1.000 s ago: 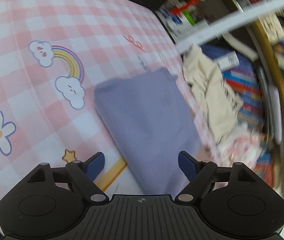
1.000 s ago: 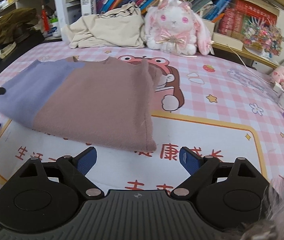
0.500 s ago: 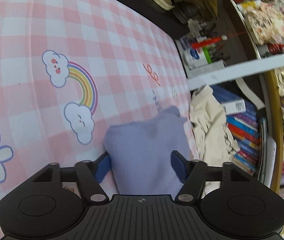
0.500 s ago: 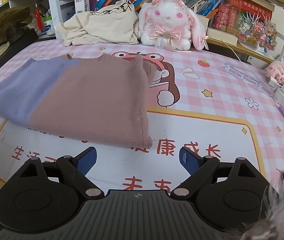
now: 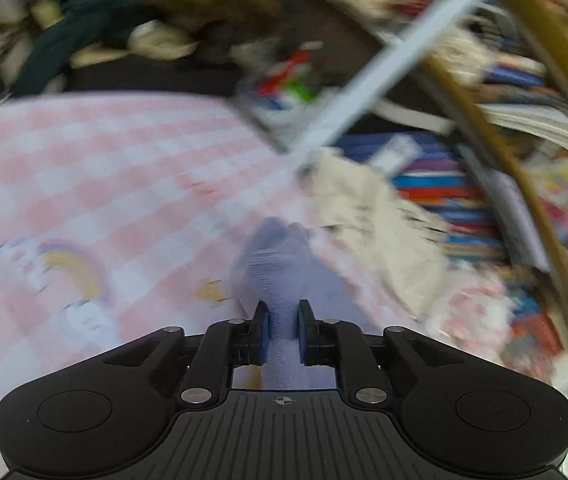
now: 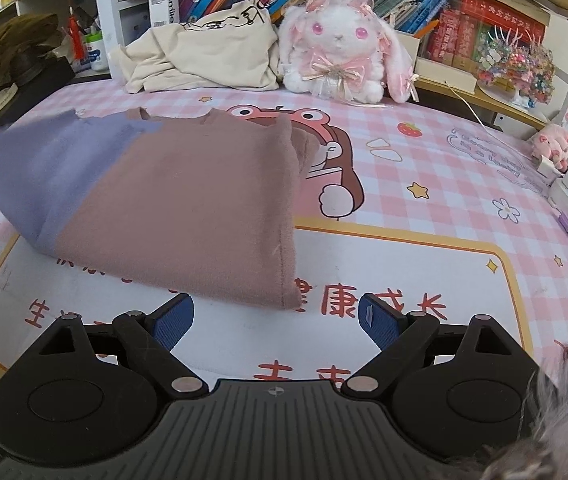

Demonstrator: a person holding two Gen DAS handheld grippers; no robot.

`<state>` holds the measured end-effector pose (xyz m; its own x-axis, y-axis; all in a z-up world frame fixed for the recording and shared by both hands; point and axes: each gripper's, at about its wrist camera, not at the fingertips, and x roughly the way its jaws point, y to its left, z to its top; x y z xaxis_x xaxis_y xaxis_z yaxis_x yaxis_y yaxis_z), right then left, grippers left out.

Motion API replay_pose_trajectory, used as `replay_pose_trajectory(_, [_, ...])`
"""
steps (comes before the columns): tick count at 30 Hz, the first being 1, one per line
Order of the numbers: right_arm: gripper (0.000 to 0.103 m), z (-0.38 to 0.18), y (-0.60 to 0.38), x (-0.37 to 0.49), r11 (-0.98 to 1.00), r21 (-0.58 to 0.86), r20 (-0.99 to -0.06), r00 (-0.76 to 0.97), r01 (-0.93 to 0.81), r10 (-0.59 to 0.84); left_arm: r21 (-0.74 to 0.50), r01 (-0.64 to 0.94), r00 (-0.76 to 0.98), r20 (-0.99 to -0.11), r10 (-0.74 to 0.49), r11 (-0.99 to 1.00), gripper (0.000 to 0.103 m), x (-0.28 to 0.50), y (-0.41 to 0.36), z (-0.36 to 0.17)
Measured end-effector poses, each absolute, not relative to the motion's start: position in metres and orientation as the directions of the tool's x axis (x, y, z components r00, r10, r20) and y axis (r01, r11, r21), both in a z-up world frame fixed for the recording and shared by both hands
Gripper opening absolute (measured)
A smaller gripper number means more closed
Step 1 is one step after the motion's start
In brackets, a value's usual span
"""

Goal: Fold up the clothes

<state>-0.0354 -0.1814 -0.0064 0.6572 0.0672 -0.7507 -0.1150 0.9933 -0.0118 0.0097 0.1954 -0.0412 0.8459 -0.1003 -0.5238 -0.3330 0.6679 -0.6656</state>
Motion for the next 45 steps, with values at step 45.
replay_pose_trajectory(45, [0.089, -0.006, -0.119, -0.042, 0.988, -0.04, -0.775, 0.628, -0.152, 0.066, -0.799, -0.423, 0.828, -0.532, -0.178, 0.427, 0.012, -0.008, 0.285, -0.095])
